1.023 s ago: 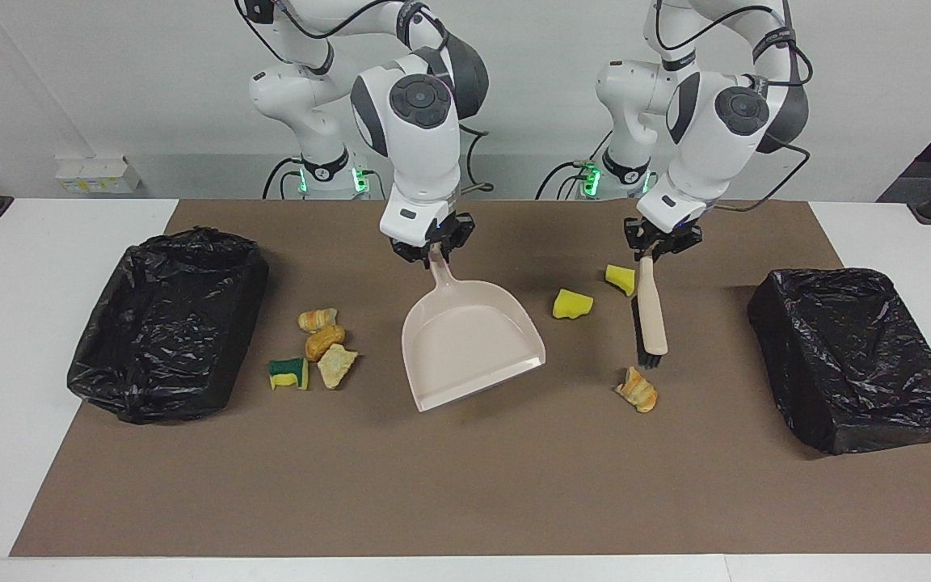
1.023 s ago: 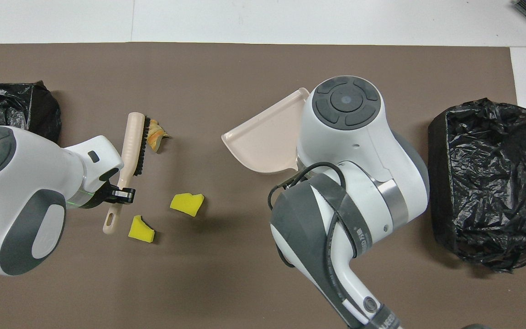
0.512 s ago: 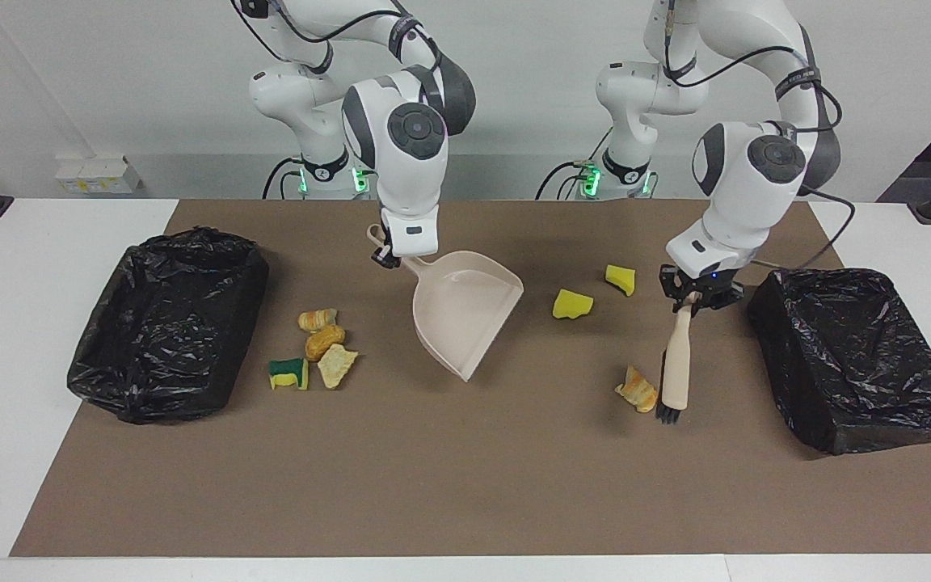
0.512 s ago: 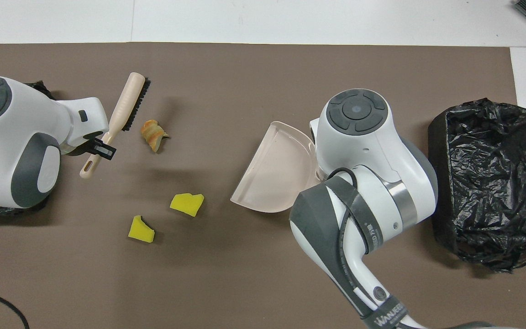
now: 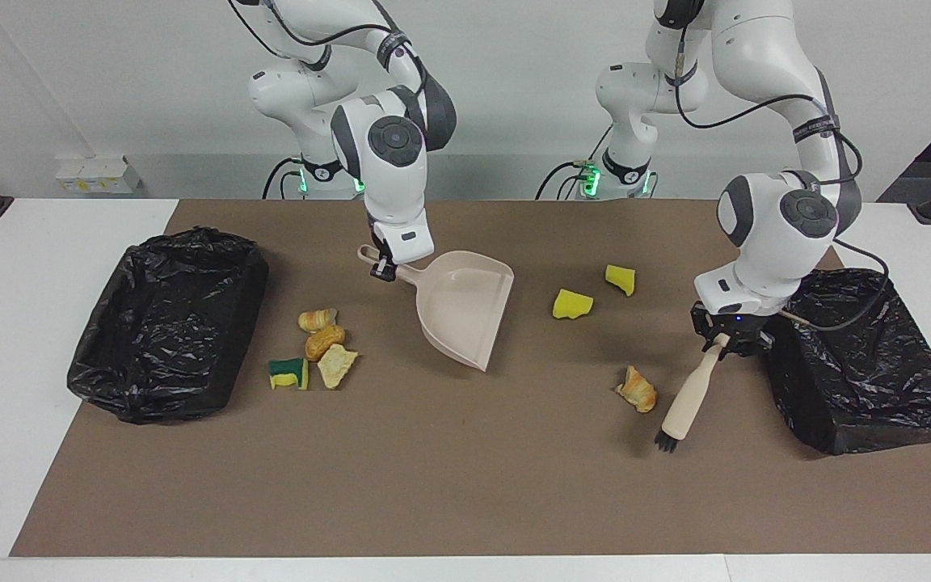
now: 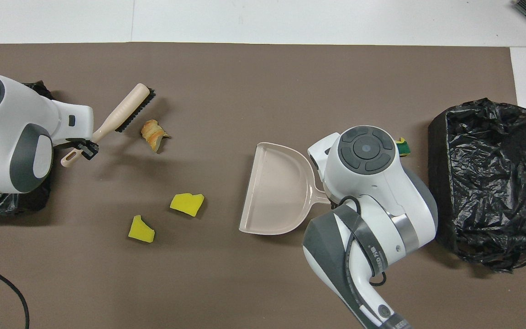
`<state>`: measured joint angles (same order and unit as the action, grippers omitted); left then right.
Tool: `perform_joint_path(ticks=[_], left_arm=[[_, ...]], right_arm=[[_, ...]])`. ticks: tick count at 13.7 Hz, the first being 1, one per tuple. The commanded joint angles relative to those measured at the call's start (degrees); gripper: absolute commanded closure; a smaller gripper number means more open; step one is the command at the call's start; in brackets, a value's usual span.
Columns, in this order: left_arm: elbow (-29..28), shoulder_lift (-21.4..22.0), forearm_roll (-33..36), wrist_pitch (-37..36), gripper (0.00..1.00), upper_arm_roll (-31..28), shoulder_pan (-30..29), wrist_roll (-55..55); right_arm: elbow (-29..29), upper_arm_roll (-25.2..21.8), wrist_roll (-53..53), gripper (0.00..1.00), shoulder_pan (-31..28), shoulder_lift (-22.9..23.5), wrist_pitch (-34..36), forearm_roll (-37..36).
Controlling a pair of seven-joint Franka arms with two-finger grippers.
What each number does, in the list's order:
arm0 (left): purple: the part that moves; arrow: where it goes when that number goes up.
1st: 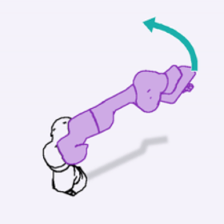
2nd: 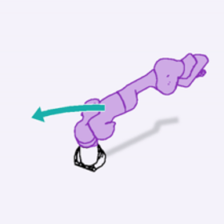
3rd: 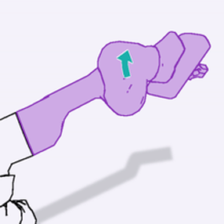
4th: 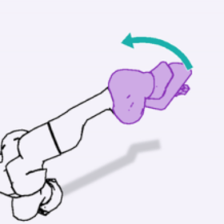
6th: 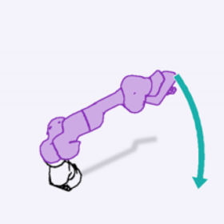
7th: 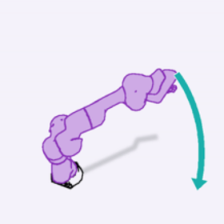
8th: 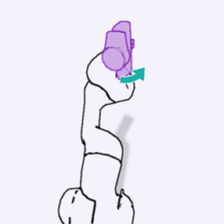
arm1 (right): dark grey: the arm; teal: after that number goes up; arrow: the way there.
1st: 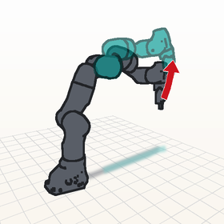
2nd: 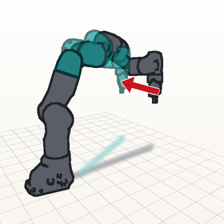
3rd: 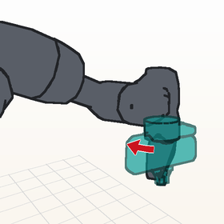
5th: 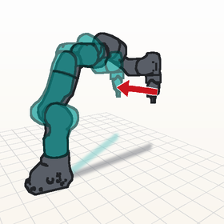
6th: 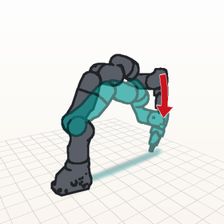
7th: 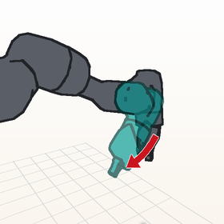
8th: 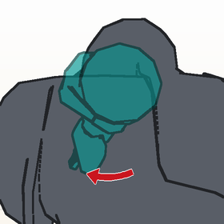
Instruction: Sweep and dump trash in bin
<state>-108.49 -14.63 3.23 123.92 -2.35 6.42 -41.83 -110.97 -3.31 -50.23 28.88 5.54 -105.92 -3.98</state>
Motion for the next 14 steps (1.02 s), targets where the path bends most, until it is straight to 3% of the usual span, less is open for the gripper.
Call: perform_joint_path(ticks=[1, 3, 8, 11, 14], left_arm=[[-7.9, 5.5, 1.1, -0.3, 1.0, 0.3, 0.5, -0.8], [-11.3, 7.9, 1.1, -2.1, 1.0, 0.3, 1.3, -0.6], [-12.5, 11.4, 1.0, -17.5, 1.0, 0.6, 6.6, 3.9], [-13.9, 13.8, 1.0, -18.6, 1.0, 0.6, 8.7, 9.7], [-14.6, 19.6, 1.0, -23.0, 1.0, 0.9, 9.8, 21.0]], right_arm=[[-6.8, 0.4, -5.1, 1.0, 0.0, -3.7, -5.5, -1.5], [-8.1, 0.4, -3.2, 1.0, 1.3, -3.5, -7.2, -1.6], [-8.1, 0.4, -2.8, 1.0, 2.6, -2.0, -8.9, -3.2], [-8.2, 0.4, 0.6, 1.0, 4.8, -0.7, -10.4, -3.7], [-8.6, 0.4, 0.1, 1.0, 4.7, -0.4, -12.4, -4.1]])
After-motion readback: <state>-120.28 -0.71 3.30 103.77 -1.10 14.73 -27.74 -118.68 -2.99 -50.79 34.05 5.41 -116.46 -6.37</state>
